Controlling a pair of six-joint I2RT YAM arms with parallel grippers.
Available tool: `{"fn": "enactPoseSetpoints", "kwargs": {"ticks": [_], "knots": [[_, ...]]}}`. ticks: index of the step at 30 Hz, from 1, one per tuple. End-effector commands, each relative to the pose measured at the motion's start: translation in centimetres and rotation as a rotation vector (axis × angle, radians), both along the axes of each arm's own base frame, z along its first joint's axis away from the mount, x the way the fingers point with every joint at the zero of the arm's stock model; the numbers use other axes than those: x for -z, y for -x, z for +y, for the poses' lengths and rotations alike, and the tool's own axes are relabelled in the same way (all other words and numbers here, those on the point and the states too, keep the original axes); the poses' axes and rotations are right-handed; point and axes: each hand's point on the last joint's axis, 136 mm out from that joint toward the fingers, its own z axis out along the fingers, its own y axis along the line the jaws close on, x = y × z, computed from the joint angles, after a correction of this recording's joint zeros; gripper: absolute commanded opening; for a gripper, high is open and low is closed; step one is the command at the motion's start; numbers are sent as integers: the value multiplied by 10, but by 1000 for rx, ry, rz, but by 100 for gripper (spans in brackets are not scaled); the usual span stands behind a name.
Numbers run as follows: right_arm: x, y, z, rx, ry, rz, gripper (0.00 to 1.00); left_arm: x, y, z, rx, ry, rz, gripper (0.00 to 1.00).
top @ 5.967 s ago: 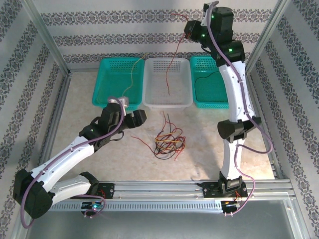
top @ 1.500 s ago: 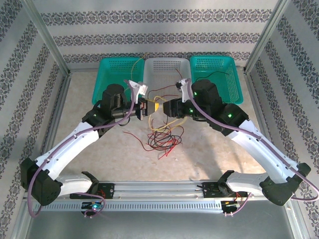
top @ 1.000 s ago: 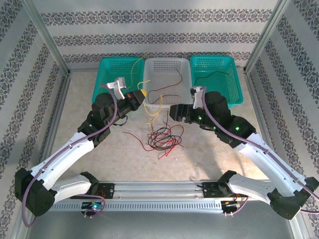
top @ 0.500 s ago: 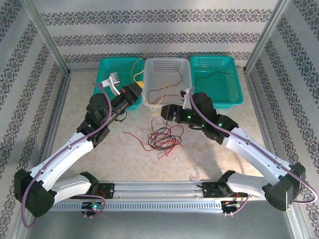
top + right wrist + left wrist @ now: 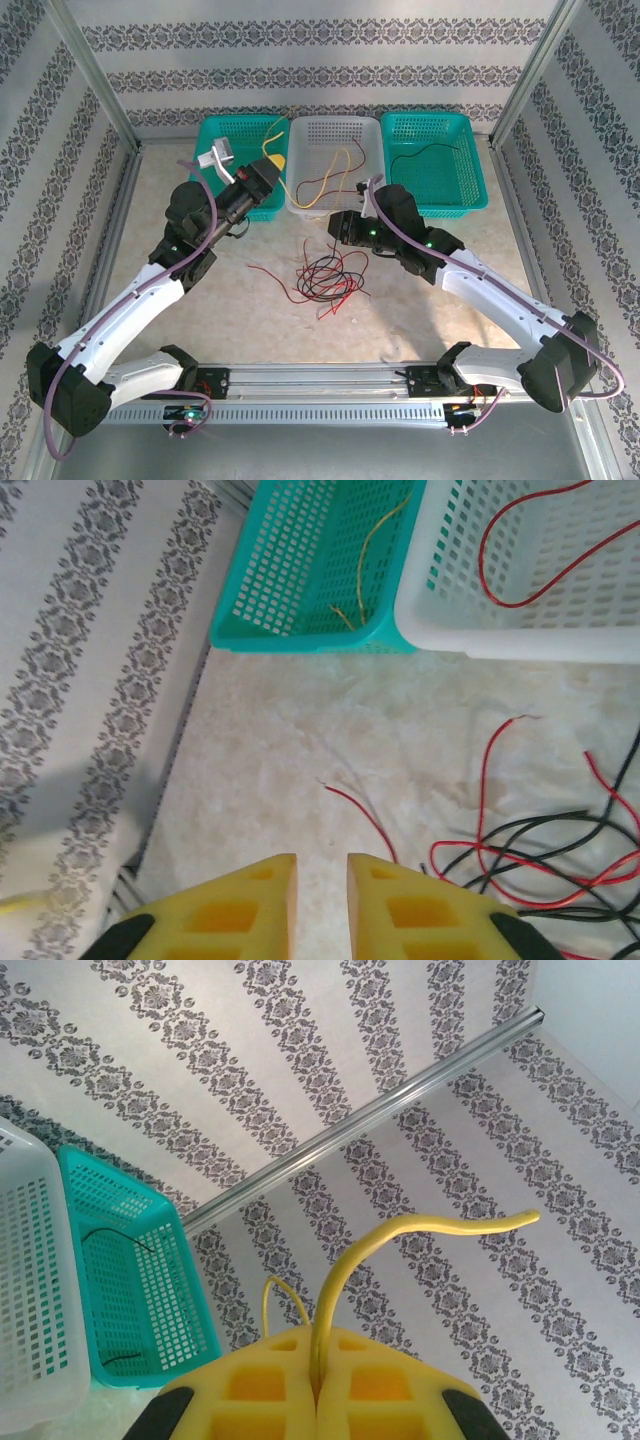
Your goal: Untangle the cables
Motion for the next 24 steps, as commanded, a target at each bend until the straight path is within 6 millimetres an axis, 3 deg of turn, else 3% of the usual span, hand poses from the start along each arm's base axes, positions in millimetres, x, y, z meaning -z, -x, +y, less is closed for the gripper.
{"fn": "enactPoseSetpoints", "kwargs": {"ticks": [1,4,10,18,24], "knots": [[0,-3,-1,-3,-18,-11,18,-31,7,6,17,53,-71,0],[-1,-3,-3,-2,-22,-15,17,-32,7,8,15,46,-75,0],[8,0,-16,28,1,-1,28,-23,-9,25,-82,-102,-32,0],[19,10,-32,59,25,20,31,7,-68,95,-337,-272,85,0],[22,16,-37,58,42,32,31,22,-126,139,-446,-242,120,0]]}}
